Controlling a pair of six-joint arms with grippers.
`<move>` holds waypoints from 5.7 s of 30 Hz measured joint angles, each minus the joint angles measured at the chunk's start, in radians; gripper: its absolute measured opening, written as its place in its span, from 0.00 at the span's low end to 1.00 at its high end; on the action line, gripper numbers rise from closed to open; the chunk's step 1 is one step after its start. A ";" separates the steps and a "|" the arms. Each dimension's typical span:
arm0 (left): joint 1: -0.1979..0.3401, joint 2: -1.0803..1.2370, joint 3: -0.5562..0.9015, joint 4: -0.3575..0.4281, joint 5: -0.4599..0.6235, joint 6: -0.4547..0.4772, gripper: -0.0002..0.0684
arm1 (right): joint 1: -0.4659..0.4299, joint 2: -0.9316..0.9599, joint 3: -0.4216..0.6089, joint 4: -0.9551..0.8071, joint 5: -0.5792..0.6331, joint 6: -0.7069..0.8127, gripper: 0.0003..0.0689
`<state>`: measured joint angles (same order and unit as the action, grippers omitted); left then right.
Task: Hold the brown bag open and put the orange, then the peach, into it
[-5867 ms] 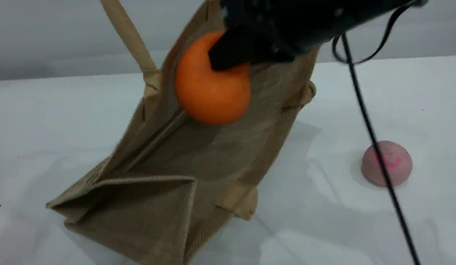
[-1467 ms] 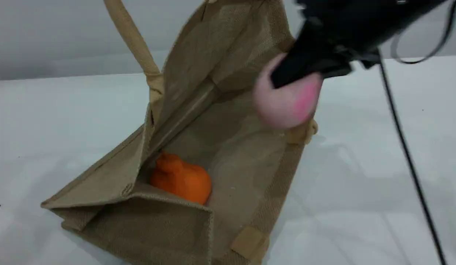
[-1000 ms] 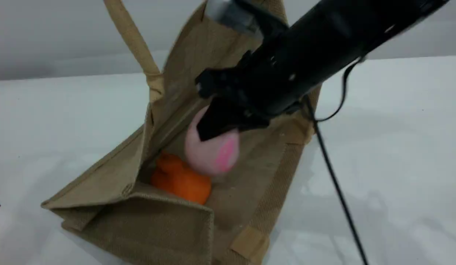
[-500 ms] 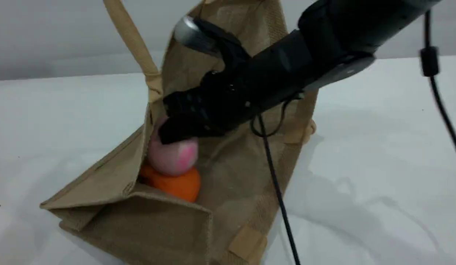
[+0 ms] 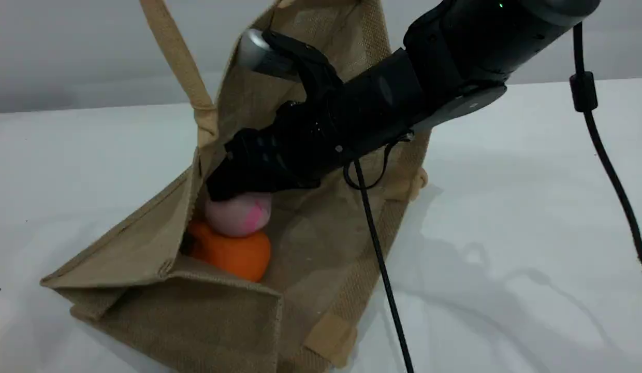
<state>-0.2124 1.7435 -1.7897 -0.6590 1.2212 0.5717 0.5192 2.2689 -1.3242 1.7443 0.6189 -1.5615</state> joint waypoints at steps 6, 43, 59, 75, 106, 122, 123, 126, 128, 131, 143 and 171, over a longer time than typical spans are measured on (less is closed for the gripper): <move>0.000 0.000 0.000 -0.003 0.000 0.000 0.13 | -0.001 -0.008 0.000 0.000 0.018 -0.010 0.68; 0.000 0.000 0.000 0.008 0.000 0.015 0.13 | -0.148 -0.189 0.001 -0.426 0.051 0.247 0.68; 0.000 0.052 0.001 0.002 -0.002 0.043 0.13 | -0.320 -0.387 0.001 -0.723 0.342 0.537 0.55; -0.068 0.352 0.002 0.016 -0.009 0.044 0.13 | -0.432 -0.760 0.001 -1.133 0.600 0.970 0.55; -0.099 0.290 0.002 0.123 0.003 0.018 0.55 | -0.432 -1.494 0.311 -1.586 0.591 1.370 0.54; -0.100 -0.145 0.038 0.316 0.005 -0.187 0.55 | -0.432 -2.160 0.799 -1.590 0.424 1.434 0.54; -0.100 -0.173 0.058 0.317 0.005 -0.187 0.55 | -0.432 -2.183 0.803 -1.590 0.431 1.444 0.54; -0.100 -0.259 0.155 0.318 0.003 -0.186 0.55 | -0.432 -2.228 0.823 -1.594 0.455 1.506 0.54; -0.101 -0.321 0.229 0.319 0.002 -0.186 0.55 | -0.432 -2.227 0.823 -1.628 0.445 1.551 0.54; -0.101 -0.433 0.356 0.327 0.001 -0.185 0.55 | -0.432 -2.227 0.822 -1.667 0.443 1.607 0.54; -0.101 -1.065 0.895 0.421 -0.105 -0.302 0.55 | -0.432 -2.226 0.820 -1.666 0.445 1.610 0.54; -0.100 -1.563 1.282 0.579 -0.139 -0.458 0.55 | -0.488 -2.239 0.820 -1.666 0.445 1.607 0.54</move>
<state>-0.3127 0.1805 -0.5077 -0.0803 1.0820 0.1138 0.0314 0.0296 -0.5040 0.0787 1.0636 0.0453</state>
